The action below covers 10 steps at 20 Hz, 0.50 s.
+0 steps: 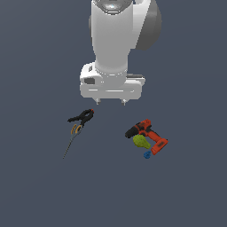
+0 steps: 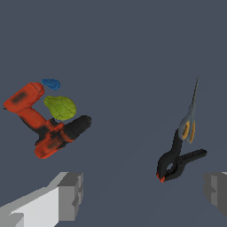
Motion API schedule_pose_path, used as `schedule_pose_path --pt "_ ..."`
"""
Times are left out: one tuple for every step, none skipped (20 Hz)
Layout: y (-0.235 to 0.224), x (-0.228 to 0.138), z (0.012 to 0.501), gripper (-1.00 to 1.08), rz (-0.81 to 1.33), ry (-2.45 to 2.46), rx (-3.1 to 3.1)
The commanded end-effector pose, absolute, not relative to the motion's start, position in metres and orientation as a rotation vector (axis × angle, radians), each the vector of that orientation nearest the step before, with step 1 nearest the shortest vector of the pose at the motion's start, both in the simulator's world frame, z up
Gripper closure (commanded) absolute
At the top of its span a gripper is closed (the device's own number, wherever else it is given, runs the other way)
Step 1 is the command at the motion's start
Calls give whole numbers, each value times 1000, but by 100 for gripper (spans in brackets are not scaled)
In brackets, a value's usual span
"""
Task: Pick up a designated object from a clutter of objects.
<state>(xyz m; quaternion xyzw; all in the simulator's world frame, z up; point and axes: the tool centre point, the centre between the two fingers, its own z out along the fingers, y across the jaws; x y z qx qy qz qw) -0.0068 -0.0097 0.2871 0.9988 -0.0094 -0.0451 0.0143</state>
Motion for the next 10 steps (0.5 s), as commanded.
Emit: schedule_pose_path --pt "-17 -3 279 -92 -138 -60 3115" --pt "-20 0 275 -92 -136 -77 3118" --pt "-24 2 271 -92 -133 -95 3121" --pt "-29 4 266 -92 -131 -116 3124" --pt "-34 7 260 -92 -128 -138 3127" --pt "-40 10 254 -92 -124 -163 3130" --pt "-46 13 248 -92 -120 -190 3132" --pt "-53 16 240 -92 -116 -220 3135" --pt "-60 19 233 -92 -111 -252 3136" --pt "-69 22 224 -92 -106 -286 3137"
